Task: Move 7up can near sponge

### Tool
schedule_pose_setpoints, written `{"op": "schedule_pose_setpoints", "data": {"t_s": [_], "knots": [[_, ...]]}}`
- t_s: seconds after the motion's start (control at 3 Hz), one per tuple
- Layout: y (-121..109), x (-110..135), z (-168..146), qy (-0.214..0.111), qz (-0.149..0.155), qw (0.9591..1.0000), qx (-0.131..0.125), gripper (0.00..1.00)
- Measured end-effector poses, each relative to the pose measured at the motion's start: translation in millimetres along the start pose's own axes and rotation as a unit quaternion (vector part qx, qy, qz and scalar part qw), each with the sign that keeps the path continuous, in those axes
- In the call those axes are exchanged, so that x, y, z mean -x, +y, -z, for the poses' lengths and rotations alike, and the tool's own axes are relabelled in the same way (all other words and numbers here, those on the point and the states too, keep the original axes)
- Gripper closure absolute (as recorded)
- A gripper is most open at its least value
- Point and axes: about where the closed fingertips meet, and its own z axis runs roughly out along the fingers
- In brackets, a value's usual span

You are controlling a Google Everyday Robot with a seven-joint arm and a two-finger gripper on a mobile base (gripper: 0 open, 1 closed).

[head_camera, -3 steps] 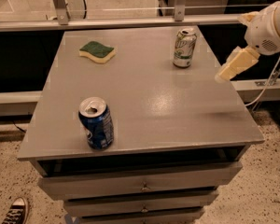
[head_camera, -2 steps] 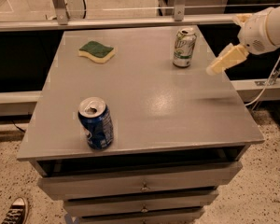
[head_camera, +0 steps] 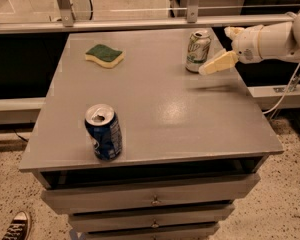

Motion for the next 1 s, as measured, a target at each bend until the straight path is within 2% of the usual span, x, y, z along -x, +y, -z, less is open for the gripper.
{"op": "schedule_pose_setpoints", "data": {"t_s": [0.33,0.67,1.0], "knots": [[0.7,2.7,-29.2,-0.032,-0.024,0.9988,0.03,0.16],[11.2,15.7,-46.8,-0.053,-0.035,0.9957,0.066,0.41],[26.2,31.6,-51.5,-0.076,-0.041,0.9913,0.099,0.72]]}}
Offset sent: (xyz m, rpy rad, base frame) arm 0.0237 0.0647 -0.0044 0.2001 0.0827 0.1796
